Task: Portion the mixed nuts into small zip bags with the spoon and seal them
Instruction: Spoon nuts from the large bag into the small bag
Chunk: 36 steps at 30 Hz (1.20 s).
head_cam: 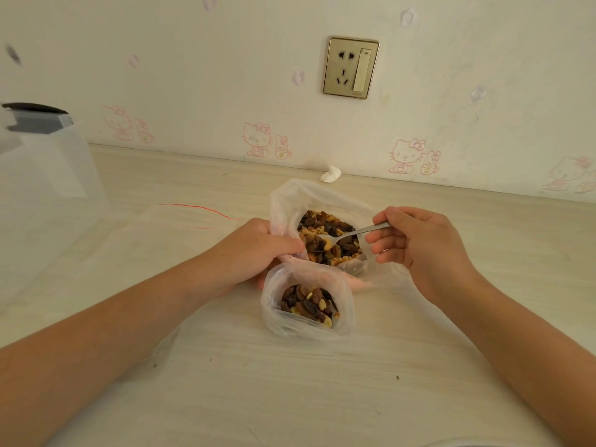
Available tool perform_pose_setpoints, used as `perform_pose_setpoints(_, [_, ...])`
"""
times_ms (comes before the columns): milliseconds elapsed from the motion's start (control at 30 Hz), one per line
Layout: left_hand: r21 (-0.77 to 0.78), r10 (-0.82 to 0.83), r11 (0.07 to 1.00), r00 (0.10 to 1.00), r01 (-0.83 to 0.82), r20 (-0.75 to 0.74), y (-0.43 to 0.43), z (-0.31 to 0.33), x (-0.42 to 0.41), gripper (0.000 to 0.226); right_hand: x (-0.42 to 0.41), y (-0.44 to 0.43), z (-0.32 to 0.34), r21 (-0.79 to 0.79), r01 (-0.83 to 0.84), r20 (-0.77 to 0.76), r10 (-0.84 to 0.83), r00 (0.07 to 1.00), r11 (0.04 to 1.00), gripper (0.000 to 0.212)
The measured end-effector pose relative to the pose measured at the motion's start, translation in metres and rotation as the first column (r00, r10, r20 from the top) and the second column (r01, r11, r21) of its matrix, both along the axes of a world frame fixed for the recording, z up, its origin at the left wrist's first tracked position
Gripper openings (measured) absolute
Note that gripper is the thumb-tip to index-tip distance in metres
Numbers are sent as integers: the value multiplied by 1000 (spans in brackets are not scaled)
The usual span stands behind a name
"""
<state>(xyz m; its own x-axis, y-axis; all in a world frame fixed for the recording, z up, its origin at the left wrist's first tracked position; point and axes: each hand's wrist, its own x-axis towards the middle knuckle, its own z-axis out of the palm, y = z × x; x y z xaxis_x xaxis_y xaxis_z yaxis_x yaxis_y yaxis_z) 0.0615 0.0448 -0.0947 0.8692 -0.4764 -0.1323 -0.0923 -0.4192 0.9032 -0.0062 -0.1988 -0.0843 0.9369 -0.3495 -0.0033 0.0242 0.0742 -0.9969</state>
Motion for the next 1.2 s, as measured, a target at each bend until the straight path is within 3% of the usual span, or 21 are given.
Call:
perform_pose_setpoints(267, [8,-28,1000,998,29,-49,4,4,1,24,2,-6,-2,95,23,-30,-21,999,995,25])
perform_pose_setpoints(433, [211,-95,971,991,113,-90,18,27,6,69,-1,-9,1,133,4,6,-5,1000,991,26])
perform_pose_setpoints(500, [310,-110,942,991,129,-79,26,39,6,76,-3,-9,3,138,-6,22,3,1000,990,28])
perform_pose_setpoints(733, [441,-321,850,947,288,0,34,54,-20,48,-13,-2,11,131,-64,99,51,994,989,31])
perform_pose_setpoints(867, [469,-329,845,941,258,74,26,46,-26,35,-20,5,14,81,-117,178,101,979,990,35])
perform_pose_setpoints(1067, [390,-307,875,952,286,-10,25,47,-22,35,-38,16,13,-337,-141,479,299,825,931,28])
perform_pose_setpoints(1200, [371,-314,876,948,307,-45,24,47,-22,29,-38,16,13,-361,-116,480,291,828,925,28])
